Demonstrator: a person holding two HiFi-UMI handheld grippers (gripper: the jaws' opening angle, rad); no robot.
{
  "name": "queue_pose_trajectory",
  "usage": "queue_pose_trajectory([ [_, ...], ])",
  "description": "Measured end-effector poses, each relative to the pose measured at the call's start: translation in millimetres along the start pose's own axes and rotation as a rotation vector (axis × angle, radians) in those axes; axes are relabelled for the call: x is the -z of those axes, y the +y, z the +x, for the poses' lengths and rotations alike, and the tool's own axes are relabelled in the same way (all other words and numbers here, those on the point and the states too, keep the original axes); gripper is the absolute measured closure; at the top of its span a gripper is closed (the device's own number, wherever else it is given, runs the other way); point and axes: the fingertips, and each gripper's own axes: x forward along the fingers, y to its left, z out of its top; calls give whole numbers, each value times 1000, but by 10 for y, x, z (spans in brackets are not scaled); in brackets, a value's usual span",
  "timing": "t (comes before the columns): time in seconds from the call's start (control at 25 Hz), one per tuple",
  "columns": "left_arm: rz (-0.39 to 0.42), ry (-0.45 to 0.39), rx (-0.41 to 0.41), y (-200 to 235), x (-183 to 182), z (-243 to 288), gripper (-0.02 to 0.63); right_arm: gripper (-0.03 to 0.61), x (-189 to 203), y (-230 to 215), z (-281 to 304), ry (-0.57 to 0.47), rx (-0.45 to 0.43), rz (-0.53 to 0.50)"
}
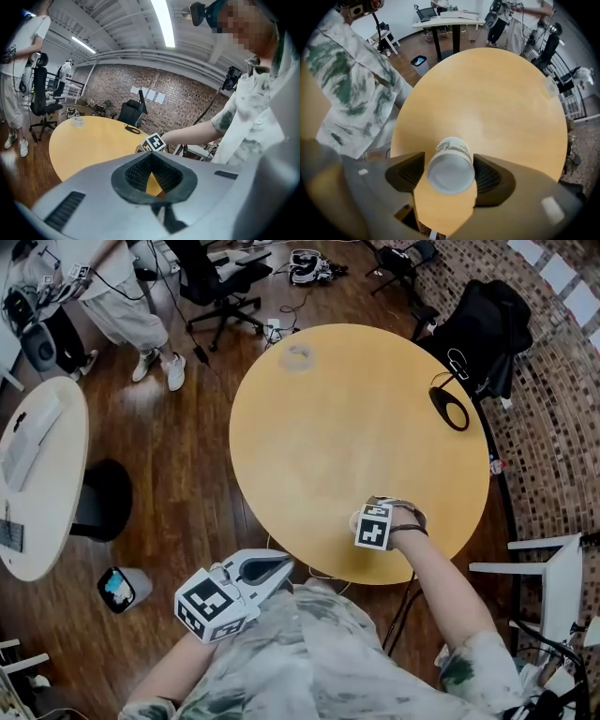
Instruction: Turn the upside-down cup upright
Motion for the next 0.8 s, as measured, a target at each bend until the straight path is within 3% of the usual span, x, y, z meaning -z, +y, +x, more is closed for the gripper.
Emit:
queue_pose_trajectory([
  [0.08,-22,-24,2,68,-34,-34,607,299,-5,-17,23,-13,7,14],
  [0.16,-33,-33,0,130,-47,-58,607,301,-23,-35,-7,-53,14,46],
  [0.48,-8,-18,0,130,-53,48,607,302,-86,-158,-229,-359,117,235],
  [0.8,46,41,27,-105,-85,344,607,301,292,-130,-131,-510,167,360],
])
